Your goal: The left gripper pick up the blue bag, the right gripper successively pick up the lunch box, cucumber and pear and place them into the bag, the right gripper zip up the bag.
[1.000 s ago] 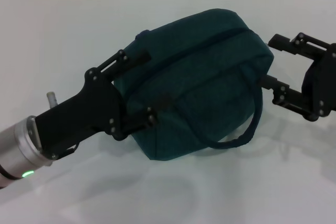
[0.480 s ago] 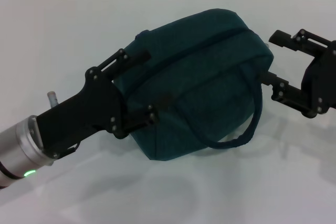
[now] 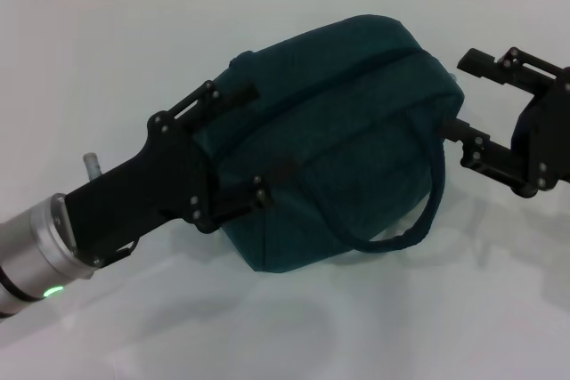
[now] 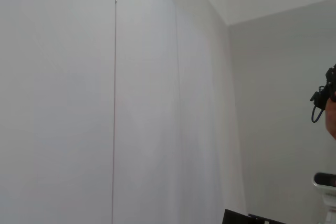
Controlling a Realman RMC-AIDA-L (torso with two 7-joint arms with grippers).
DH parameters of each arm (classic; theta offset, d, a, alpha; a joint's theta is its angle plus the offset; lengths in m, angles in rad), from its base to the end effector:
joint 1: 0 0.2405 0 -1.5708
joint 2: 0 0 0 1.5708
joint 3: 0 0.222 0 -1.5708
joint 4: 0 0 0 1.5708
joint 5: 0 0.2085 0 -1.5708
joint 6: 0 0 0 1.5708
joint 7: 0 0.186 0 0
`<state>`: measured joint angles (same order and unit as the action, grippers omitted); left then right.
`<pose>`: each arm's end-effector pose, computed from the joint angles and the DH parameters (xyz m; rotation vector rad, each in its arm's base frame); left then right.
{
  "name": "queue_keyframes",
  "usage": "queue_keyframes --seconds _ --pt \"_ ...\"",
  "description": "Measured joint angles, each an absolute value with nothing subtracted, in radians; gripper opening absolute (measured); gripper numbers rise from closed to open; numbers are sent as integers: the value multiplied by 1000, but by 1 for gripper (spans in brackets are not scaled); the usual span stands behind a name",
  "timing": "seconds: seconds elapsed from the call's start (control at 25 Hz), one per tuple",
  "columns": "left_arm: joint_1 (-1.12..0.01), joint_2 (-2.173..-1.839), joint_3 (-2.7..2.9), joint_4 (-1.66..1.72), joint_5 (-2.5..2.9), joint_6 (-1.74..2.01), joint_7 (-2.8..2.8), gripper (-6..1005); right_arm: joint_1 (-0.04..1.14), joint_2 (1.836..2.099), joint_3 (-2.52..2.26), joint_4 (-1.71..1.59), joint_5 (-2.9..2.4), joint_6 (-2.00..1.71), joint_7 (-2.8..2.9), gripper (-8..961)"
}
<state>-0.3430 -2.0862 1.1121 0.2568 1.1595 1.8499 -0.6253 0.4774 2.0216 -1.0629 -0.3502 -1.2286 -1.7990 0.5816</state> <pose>-0.1886 0.2483 -0.0208 -2.3045 -0.1100 -1.3986 0.1656 0.2915 0.0005 -2.3668 -0.2293 1.2707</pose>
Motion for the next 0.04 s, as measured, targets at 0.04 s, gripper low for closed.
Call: queue_keyframes --seconds 0.04 --pt "-343 -2086 1112 256 1160 1850 -625 825 477 2022 -1063 -350 -1229 -1797 581 591"
